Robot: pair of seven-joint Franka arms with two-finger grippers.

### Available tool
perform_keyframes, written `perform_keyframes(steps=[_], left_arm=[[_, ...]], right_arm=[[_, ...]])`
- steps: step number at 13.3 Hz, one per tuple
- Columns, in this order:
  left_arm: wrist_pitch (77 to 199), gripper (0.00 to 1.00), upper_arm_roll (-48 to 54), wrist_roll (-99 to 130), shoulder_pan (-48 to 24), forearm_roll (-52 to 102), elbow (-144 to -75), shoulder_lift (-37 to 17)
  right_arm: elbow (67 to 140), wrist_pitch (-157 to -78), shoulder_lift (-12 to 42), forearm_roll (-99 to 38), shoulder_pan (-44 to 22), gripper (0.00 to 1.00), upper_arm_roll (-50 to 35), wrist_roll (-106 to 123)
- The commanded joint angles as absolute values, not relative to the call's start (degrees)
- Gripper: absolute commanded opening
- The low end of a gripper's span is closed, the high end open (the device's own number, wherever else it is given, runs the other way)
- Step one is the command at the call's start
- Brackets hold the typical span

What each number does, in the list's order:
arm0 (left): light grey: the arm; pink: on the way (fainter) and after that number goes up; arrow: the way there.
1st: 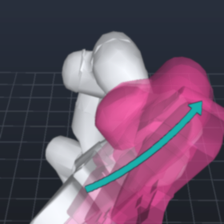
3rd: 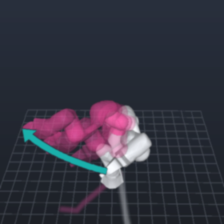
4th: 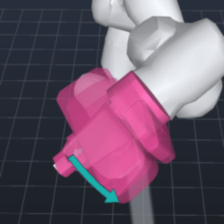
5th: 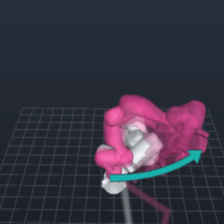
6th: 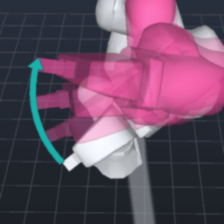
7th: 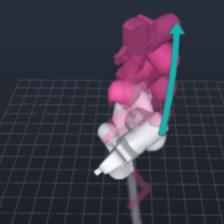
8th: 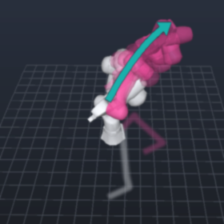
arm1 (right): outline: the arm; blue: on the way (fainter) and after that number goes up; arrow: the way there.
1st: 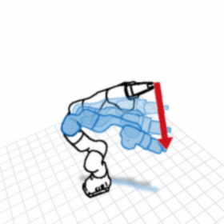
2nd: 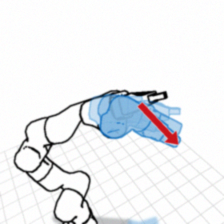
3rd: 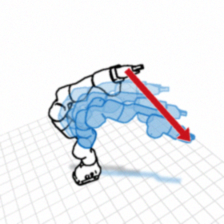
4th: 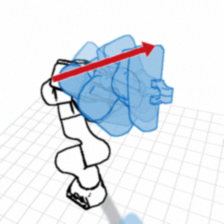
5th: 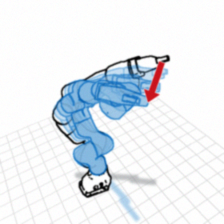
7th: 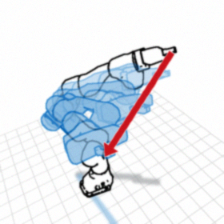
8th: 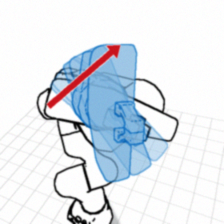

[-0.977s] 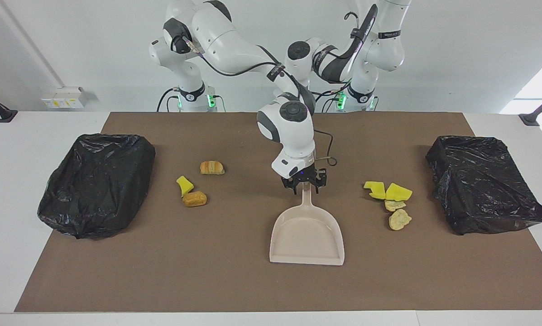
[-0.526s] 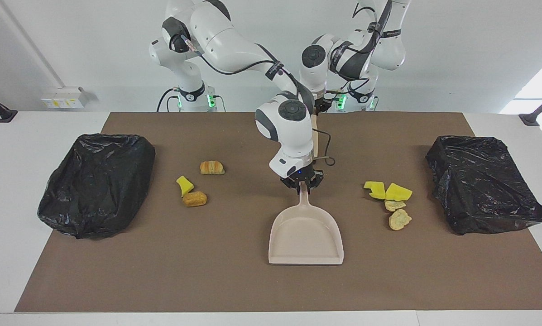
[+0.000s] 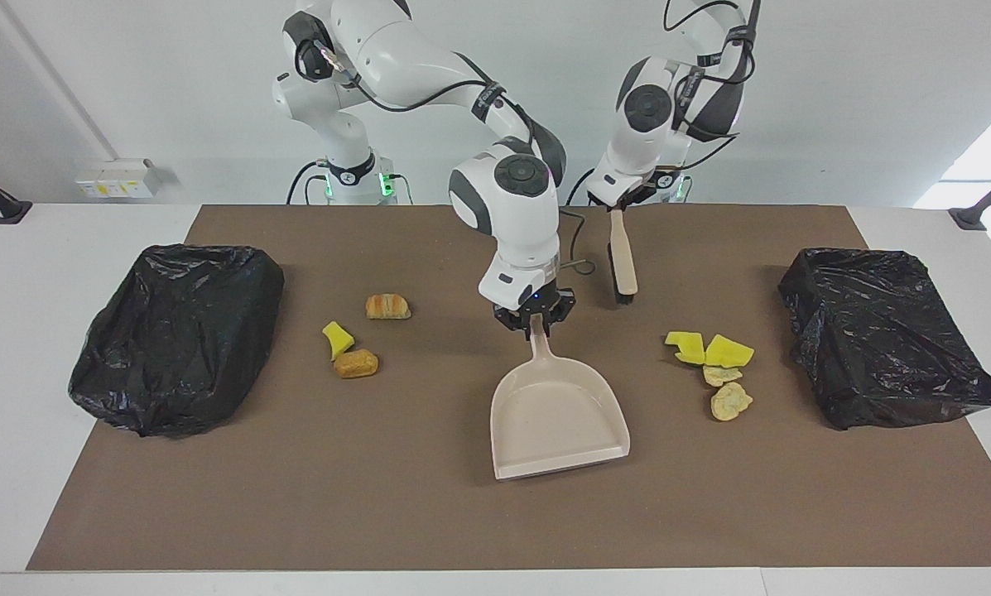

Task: Sweep and dump trash in bin

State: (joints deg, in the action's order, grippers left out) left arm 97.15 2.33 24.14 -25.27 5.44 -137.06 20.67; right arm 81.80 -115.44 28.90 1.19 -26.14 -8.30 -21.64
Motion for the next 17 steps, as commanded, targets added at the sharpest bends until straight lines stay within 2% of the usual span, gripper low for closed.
perform_keyframes(steps=[1, 4, 6, 8, 11, 15, 17], left_arm=[[92.8, 0.00, 2.9, 18.9, -16.0, 5.2, -133.0, 22.1], [96.6, 0.00, 2.9, 13.4, -7.8, 0.1, -130.4, 18.9], [100.4, 0.00, 2.9, 13.3, -1.7, -0.8, -123.9, 12.8], [102.2, 0.00, 2.9, 13.3, 0.5, -3.1, -118.4, 6.4], [106.8, 0.00, 2.9, 13.3, 1.9, -7.1, -118.5, 2.1], [111.2, 0.00, 2.9, 14.0, 0.4, -7.5, -123.6, 1.6], [113.3, 0.00, 3.1, 15.5, -1.6, -7.5, -126.2, 1.7]], right_arm=[[83.6, -108.8, 24.4, 0.8, -21.5, 0.00, -9.1, -8.0], [85.6, -102.8, 21.5, 1.0, -17.9, 0.00, -9.0, 9.8], [87.3, -99.2, 20.6, 1.3, -15.7, 0.00, -9.0, 23.3], [89.0, -97.7, 19.5, 1.9, -15.5, 0.00, -8.9, 31.9], [94.3, -99.1, 17.0, 2.1, -14.3, 0.00, -8.8, 41.3], [102.5, -105.8, 13.5, 3.2, -13.3, 0.00, -8.8, 53.6], [104.7, -108.4, 13.5, 5.8, -14.3, 0.00, -8.9, 54.0]])
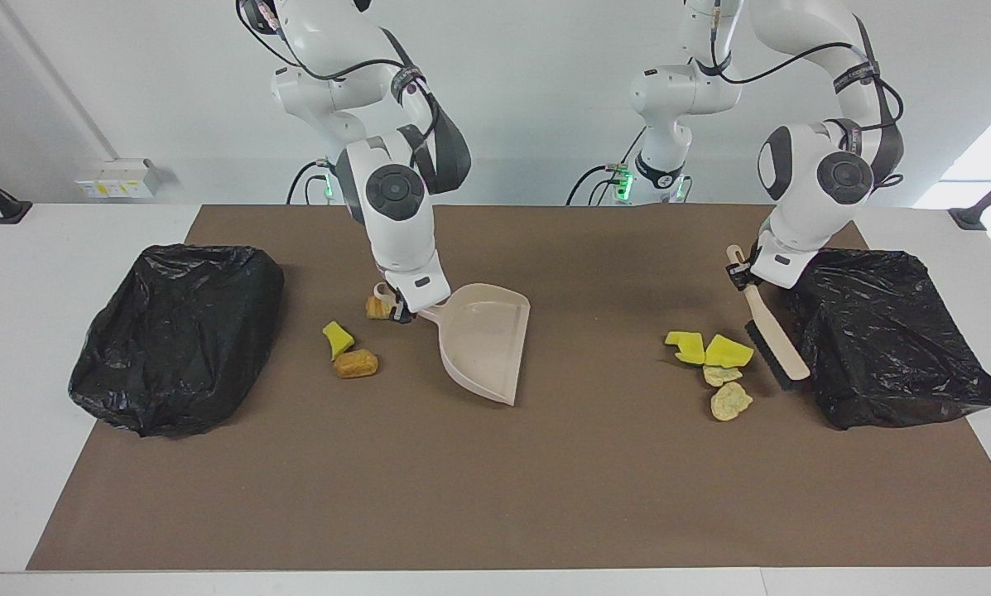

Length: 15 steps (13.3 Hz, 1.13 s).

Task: Sweep and dump trash in bin

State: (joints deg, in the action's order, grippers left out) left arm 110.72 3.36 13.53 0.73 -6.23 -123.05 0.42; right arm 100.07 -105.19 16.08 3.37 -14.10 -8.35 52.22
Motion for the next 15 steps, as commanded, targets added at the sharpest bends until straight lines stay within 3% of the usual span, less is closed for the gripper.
perform_keyframes(steps=[1, 9, 15], left_arm=[[115.9, 0.00, 3.1, 17.9, -3.5, -7.4, -127.9, 1.8], [119.9, 0.00, 3.3, 27.2, -20.0, 3.0, -128.8, 1.3], [121.1, 0.00, 3.3, 30.5, -28.0, 8.3, -127.6, 1.2]], right_arm=[[104.8, -108.8, 13.5, 6.6, -15.3, 0.00, -8.9, 54.1], [107.7, -113.3, 12.9, 8.2, -15.5, 0.00, -9.0, 56.8], [107.7, -109.2, 12.6, 8.2, -15.5, 0.00, -9.0, 63.8]])
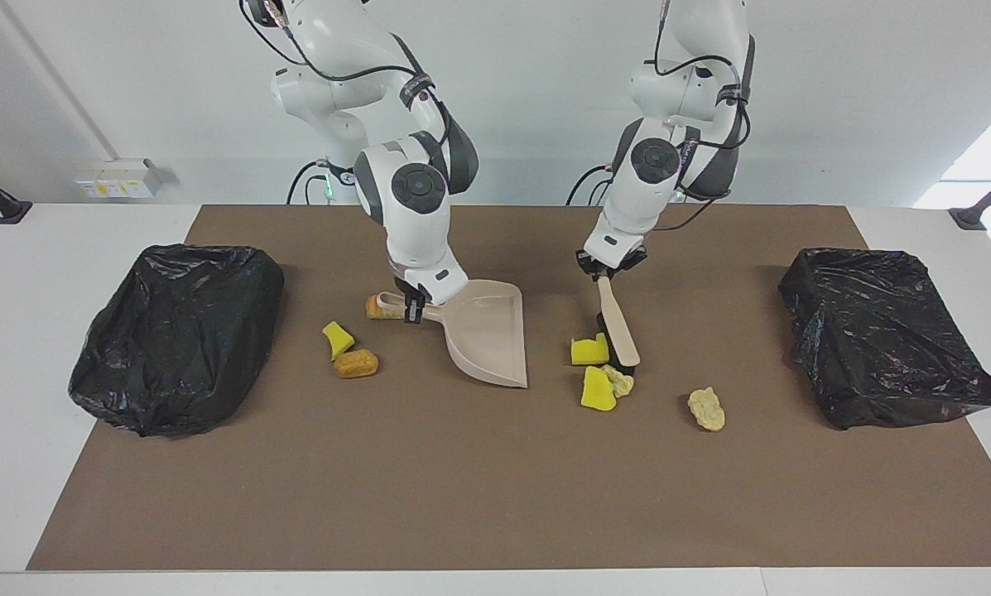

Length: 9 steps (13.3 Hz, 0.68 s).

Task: Sweep and dump trash in bin

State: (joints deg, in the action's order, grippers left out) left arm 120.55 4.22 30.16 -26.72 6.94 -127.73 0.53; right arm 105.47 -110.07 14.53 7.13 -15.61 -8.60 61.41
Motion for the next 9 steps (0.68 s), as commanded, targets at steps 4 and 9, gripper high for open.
perform_keyframes(steps=[4, 9], left_arm=[[119.7, 0.00, 3.4, 30.3, -30.1, 8.3, -127.2, 1.5], [105.6, 0.00, 2.8, 22.8, -25.4, 1.4, -117.9, 1.4]], right_arm=[[107.7, -110.5, 12.7, 8.1, -15.1, 0.00, -9.0, 63.6], [107.5, -110.5, 12.8, 8.1, -14.9, 0.00, -8.8, 63.4]])
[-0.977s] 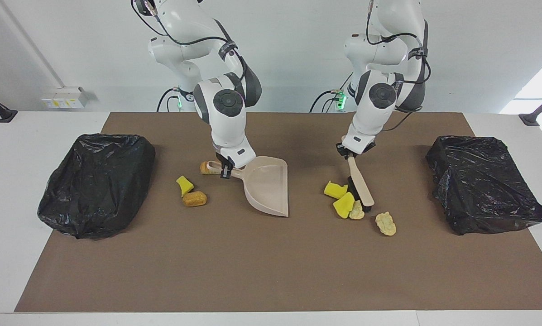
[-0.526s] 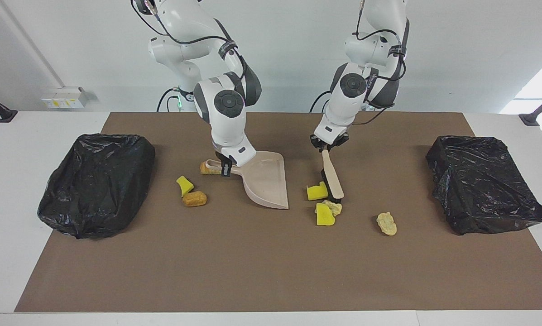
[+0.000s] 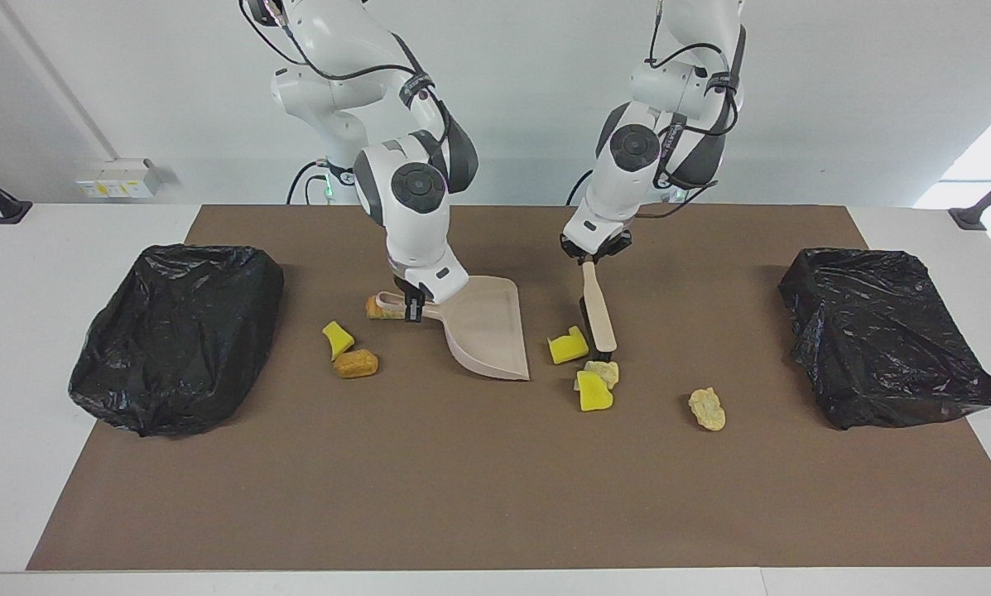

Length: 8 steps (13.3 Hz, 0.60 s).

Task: Sweep and dump trash in bin

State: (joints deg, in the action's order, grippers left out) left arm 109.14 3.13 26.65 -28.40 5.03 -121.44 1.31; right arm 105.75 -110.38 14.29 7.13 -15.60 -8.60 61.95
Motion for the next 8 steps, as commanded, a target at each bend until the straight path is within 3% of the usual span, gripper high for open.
perform_keyframes(steps=[1, 4, 6, 8], left_arm=[[106.0, 0.00, 2.7, 19.3, -23.8, -1.4, -116.6, 0.5], [110.8, 0.00, 2.7, 11.6, -17.8, -5.4, -114.3, -4.0], [115.7, 0.00, 2.8, 10.9, -17.8, -6.7, -113.6, -8.3], [117.6, 0.00, 3.2, 10.3, -18.9, -6.4, -114.3, -9.4]], right_arm=[[107.5, -110.4, 12.8, 8.1, -14.9, 0.00, -8.9, 63.2], [107.3, -109.8, 12.8, 8.3, -15.0, 0.00, -8.8, 62.5], [107.1, -108.6, 12.8, 8.4, -15.0, 0.00, -8.7, 62.4], [107.0, -107.7, 12.7, 9.4, -15.1, 0.00, -8.7, 61.2]])
